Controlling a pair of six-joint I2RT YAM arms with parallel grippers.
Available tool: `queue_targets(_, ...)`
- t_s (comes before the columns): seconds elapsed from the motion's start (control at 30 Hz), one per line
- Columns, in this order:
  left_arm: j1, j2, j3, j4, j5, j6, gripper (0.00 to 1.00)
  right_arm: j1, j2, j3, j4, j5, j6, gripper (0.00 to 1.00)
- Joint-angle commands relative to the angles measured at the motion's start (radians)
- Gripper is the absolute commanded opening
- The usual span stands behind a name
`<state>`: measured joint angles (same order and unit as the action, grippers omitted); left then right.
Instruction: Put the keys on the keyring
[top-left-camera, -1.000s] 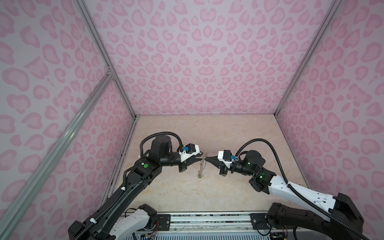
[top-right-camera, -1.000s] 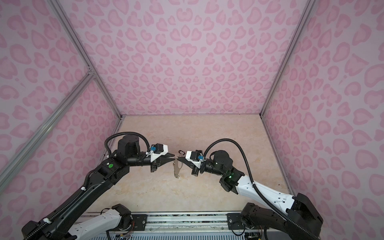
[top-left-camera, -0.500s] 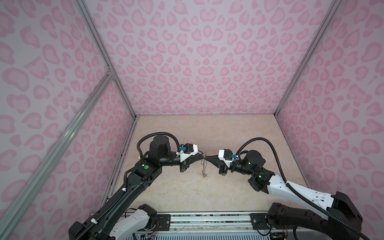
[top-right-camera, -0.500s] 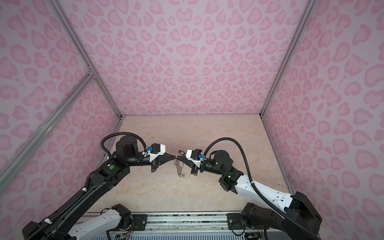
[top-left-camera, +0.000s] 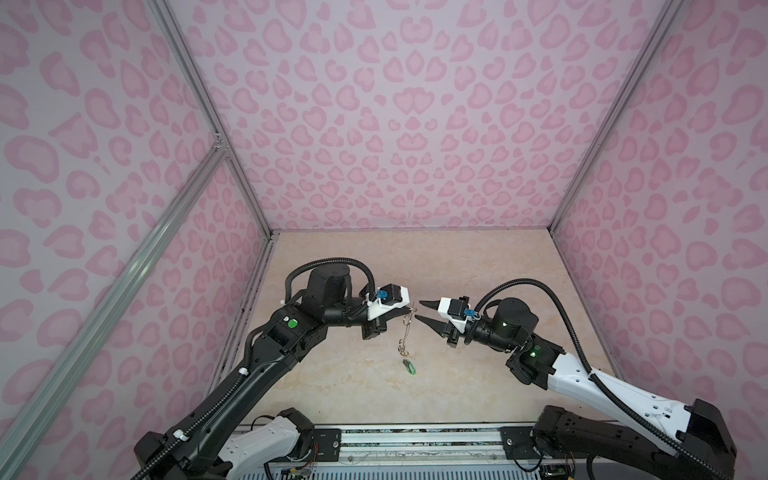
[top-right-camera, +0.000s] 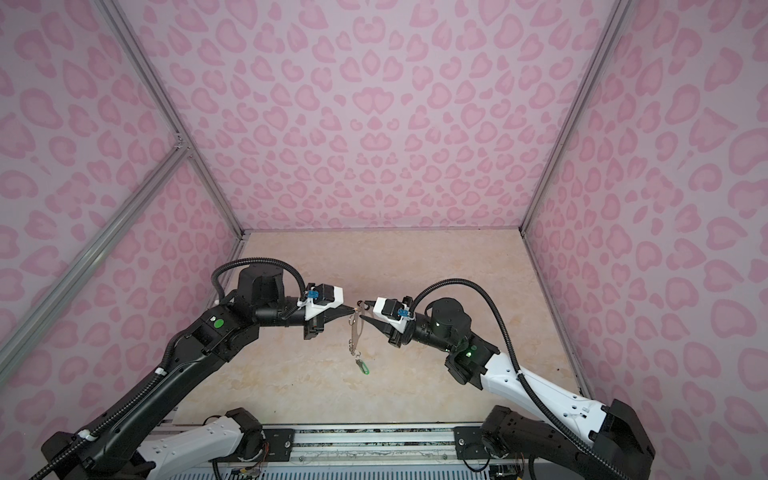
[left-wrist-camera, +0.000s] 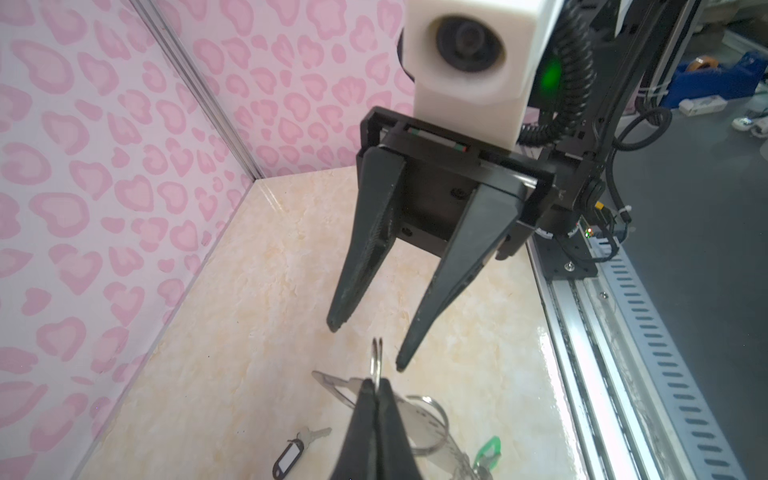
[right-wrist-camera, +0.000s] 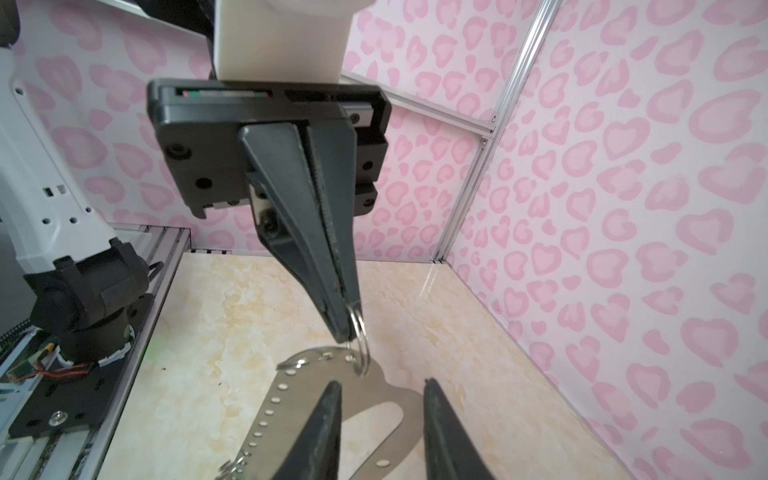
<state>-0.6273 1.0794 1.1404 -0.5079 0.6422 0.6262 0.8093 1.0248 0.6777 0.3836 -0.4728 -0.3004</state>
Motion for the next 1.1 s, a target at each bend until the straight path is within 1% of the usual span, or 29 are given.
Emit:
queue_targets(0.0, -0.018, 0.024, 0.048, -0.138, -0.112, 0.089, 0.03, 0.001, -0.006, 0.002, -0.047, -0.001, -0.03, 0.32)
queue_targets(0.17, -0.049, 0.047, 0.092, -0.183, -0.163, 0.129, 0.03, 0.0, 0.004, -0.001, -0.045, -0.031, -0.022, 0.26)
queue_targets(0.3, -0.069, 0.063, 0.113, -0.211, -0.189, 0.149, 0.03, -0.001, 0.013, -0.002, -0.021, -0.053, -0.006, 0.24)
queue_targets(0.63, -0.092, 0.074, 0.13, -0.22, -0.198, 0.164, 0.03, -0.001, 0.058, 0.01, 0.009, -0.104, 0.024, 0.18)
queue_targets(0.67, -0.092, 0.074, 0.13, -0.221, -0.196, 0.166, 0.03, 0.0, 0.061, 0.011, 0.012, -0.107, 0.025, 0.16)
queue_targets(0.73, -0.093, 0.074, 0.129, -0.221, -0.191, 0.166, 0.03, 0.0, 0.063, 0.01, 0.018, -0.109, 0.026, 0.1)
queue_targets(0.77, -0.094, 0.074, 0.127, -0.221, -0.192, 0.168, 0.03, -0.001, 0.063, 0.01, 0.024, -0.109, 0.027, 0.04)
queue_targets(0.8, -0.094, 0.074, 0.125, -0.221, -0.193, 0.168, 0.03, 0.0, 0.062, 0.008, 0.03, -0.111, 0.029, 0.0)
queue_targets(0.83, -0.094, 0.073, 0.121, -0.218, -0.197, 0.168, 0.03, -0.001, 0.061, 0.007, 0.033, -0.11, 0.031, 0.0)
queue_targets(0.87, -0.094, 0.071, 0.114, -0.211, -0.202, 0.162, 0.05, 0.0, 0.061, 0.005, 0.038, -0.111, 0.033, 0.0)
queue_targets(0.97, -0.076, 0.043, 0.068, -0.151, -0.211, 0.137, 0.3, -0.002, 0.06, -0.003, 0.055, -0.115, 0.046, 0.0)
queue_targets(1.0, -0.049, 0.024, 0.039, -0.108, -0.177, 0.116, 0.43, 0.0, 0.058, -0.012, 0.075, -0.117, 0.057, 0.0)
queue_targets(1.03, -0.017, 0.004, 0.012, -0.062, -0.13, 0.087, 0.46, -0.001, 0.058, -0.024, 0.101, -0.119, 0.07, 0.0)
queue_targets(1.07, 0.022, -0.019, -0.026, 0.003, -0.073, 0.041, 0.47, -0.001, 0.058, -0.034, 0.138, -0.124, 0.086, 0.0)
